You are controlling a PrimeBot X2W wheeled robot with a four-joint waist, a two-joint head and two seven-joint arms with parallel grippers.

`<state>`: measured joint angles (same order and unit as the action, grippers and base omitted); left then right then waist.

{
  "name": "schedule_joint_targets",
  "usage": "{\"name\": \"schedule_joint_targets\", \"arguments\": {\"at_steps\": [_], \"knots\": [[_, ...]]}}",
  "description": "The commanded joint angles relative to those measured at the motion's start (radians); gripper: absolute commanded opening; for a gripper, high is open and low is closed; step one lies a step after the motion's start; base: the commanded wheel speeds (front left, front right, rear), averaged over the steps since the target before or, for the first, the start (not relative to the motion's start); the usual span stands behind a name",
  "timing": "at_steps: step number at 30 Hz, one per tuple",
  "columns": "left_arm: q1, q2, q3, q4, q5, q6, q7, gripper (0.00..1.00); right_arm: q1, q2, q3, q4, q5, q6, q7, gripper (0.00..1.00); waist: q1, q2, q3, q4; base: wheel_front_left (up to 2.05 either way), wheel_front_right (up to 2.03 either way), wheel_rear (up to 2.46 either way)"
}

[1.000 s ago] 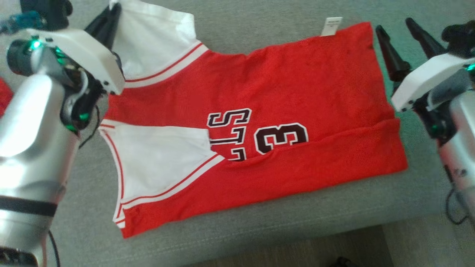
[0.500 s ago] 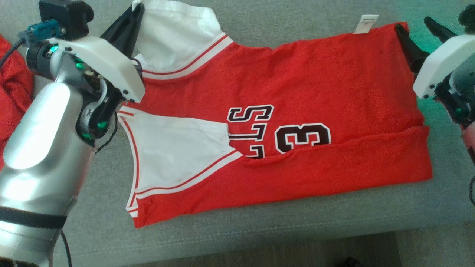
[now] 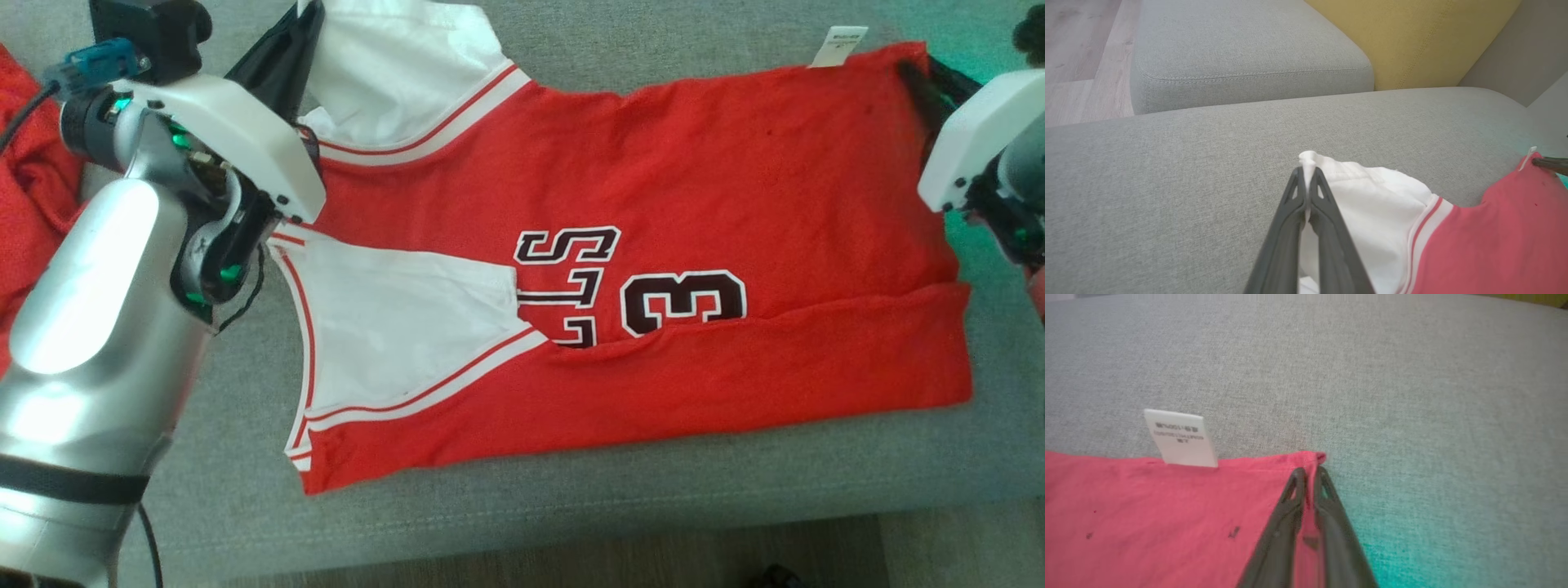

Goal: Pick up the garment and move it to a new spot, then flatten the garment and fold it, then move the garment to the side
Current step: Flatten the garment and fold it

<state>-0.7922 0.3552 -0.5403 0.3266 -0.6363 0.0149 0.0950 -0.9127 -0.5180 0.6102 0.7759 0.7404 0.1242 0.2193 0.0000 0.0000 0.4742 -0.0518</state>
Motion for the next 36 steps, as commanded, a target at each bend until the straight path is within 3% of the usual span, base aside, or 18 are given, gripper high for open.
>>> {"name": "schedule_joint_targets", "arguments": {"at_steps": [1,12,19,26,36], "knots": [[-0.034,0.042,0.042,-0.034,0.005,0.006,-0.004,0.00,-0.011,-0.030,0.007,-0.013,0.001,0.007,-0.023,0.00,0.0000,0.0000,0.000,0.000,0.00,0.00,0.00],[-0.140,0.055,0.063,0.031,0.033,0.020,-0.039,0.00,-0.088,-0.034,0.032,0.050,-0.038,0.007,-0.179,0.00,0.0000,0.0000,0.019,-0.006,0.00,0.00,0.00],[-0.266,0.017,0.087,0.163,0.035,0.022,-0.098,0.00,-0.147,-0.017,0.031,0.119,-0.065,0.007,-0.270,0.00,0.0000,0.0000,0.022,-0.006,0.00,0.00,0.00],[-0.307,-0.019,0.067,0.272,0.039,-0.014,-0.150,0.00,-0.167,0.003,0.056,0.166,-0.082,0.007,-0.331,0.00,0.0000,0.0000,0.007,-0.005,0.00,0.00,0.00],[-0.216,0.000,0.008,0.291,0.051,-0.076,-0.173,0.00,-0.103,-0.014,0.105,0.167,-0.044,0.007,-0.370,0.00,0.0000,0.0000,-0.053,0.006,0.00,0.00,0.00]]}}
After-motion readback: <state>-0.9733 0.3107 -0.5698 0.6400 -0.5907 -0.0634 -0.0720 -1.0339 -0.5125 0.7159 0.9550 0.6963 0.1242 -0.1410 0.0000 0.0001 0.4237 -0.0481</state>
